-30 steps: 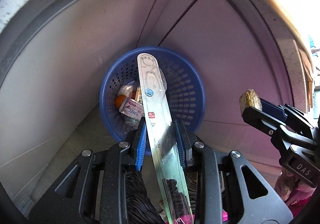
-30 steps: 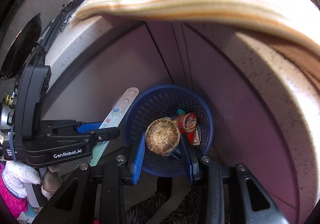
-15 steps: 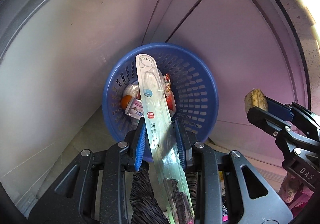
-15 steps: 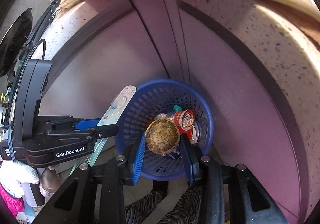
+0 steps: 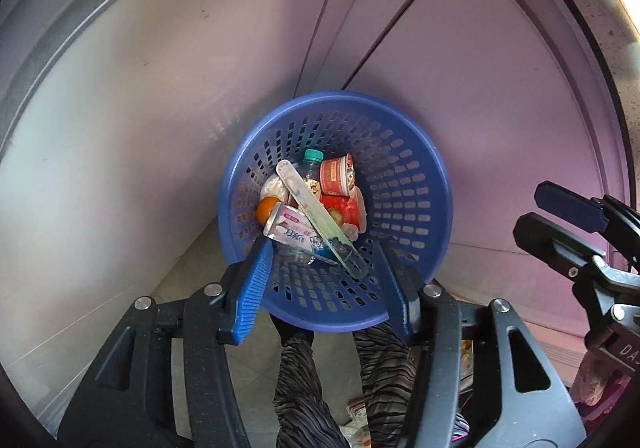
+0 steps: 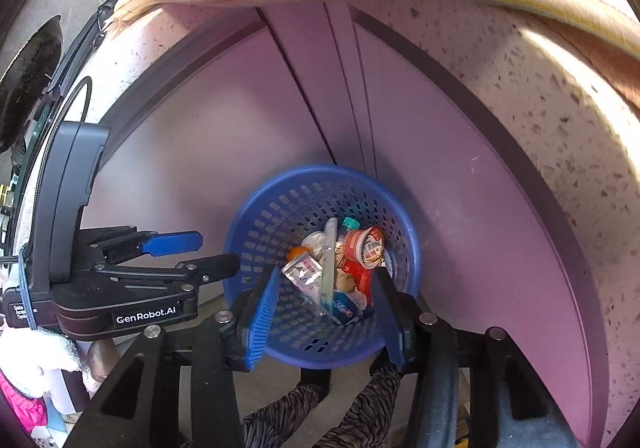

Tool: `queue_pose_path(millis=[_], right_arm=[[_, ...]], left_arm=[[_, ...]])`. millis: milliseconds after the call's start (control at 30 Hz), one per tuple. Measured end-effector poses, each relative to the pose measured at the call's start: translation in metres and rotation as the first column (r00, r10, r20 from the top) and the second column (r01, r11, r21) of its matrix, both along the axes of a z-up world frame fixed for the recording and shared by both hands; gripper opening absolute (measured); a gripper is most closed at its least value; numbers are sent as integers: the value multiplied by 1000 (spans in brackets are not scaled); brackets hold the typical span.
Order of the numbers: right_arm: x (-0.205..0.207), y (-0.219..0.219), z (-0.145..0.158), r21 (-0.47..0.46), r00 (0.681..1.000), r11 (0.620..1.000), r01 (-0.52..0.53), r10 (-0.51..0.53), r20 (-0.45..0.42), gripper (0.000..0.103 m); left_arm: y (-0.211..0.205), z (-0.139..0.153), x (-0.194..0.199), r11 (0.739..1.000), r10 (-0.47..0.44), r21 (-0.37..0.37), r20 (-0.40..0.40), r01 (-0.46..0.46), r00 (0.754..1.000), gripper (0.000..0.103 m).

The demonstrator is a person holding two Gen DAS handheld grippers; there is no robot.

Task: Collect trash
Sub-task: 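Open both tools to drop the toothbrush case and cap into the basket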

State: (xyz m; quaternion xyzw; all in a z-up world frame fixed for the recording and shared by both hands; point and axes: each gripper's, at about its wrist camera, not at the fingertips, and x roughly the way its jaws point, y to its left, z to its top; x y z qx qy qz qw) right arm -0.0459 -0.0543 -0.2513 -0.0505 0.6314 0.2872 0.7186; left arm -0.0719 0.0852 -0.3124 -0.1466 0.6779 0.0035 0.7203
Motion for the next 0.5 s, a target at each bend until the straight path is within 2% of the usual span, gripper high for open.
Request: queue_pose_path(millis=[267, 500], right_arm=[[7, -2, 6, 9, 1000, 1000, -8, 8, 5, 51], [7, -2, 19, 27, 1000, 1000, -17, 17, 24, 52]], left_arm=[[2, 8, -1, 1000, 3, 8, 10, -3, 1000, 53], [3, 28, 0, 1000, -4, 31, 45, 2, 999, 53]])
